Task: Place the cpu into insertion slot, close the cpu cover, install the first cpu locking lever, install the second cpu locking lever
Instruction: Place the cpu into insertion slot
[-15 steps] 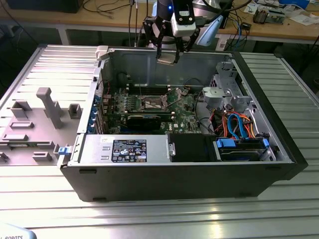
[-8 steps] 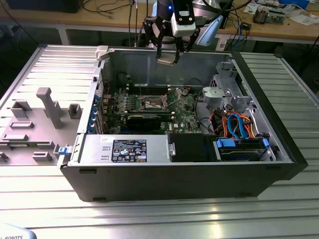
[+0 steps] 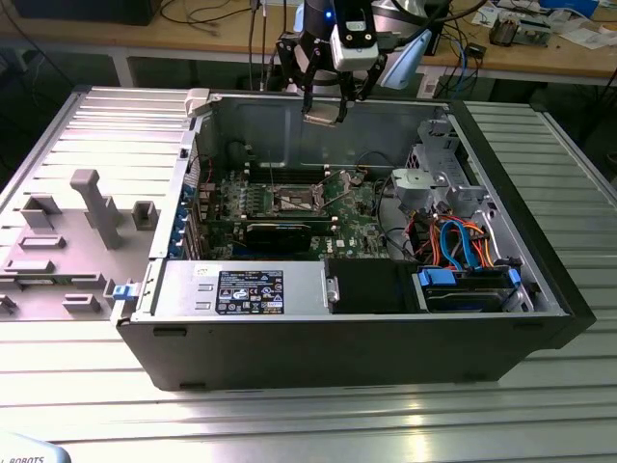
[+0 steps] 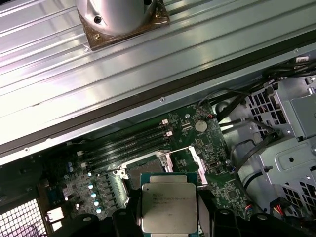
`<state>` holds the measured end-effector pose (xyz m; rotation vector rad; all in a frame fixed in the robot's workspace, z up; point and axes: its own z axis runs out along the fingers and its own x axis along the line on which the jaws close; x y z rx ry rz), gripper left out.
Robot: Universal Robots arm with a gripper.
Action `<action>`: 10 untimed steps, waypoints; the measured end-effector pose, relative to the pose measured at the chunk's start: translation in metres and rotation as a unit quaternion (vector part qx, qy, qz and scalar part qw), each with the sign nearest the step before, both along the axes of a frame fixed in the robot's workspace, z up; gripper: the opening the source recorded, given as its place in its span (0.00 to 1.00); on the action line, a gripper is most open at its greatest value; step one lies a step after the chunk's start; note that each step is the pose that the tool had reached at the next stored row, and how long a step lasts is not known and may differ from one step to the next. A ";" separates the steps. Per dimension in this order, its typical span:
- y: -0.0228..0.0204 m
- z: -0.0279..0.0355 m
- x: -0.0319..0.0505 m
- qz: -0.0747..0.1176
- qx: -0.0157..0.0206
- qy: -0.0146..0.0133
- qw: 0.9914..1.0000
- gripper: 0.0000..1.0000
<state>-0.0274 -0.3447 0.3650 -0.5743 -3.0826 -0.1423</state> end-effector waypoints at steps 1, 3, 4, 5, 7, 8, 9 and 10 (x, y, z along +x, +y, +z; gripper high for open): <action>0.0000 0.0000 0.0000 -0.005 0.000 0.000 1.000 0.54; 0.0000 -0.0001 0.0000 -0.017 0.000 0.000 1.000 0.54; 0.0000 -0.0002 0.0000 -0.023 0.000 0.000 1.000 0.54; 0.0000 -0.0003 0.0000 -0.028 0.000 0.000 1.000 0.54; 0.0000 -0.0003 0.0000 -0.033 0.000 0.000 0.999 0.54; 0.0000 -0.0003 0.0000 -0.033 0.000 0.000 0.999 0.54; 0.0000 -0.0003 0.0000 -0.033 0.000 0.000 0.999 0.54; 0.0000 -0.0003 0.0000 -0.033 0.000 0.000 0.999 0.54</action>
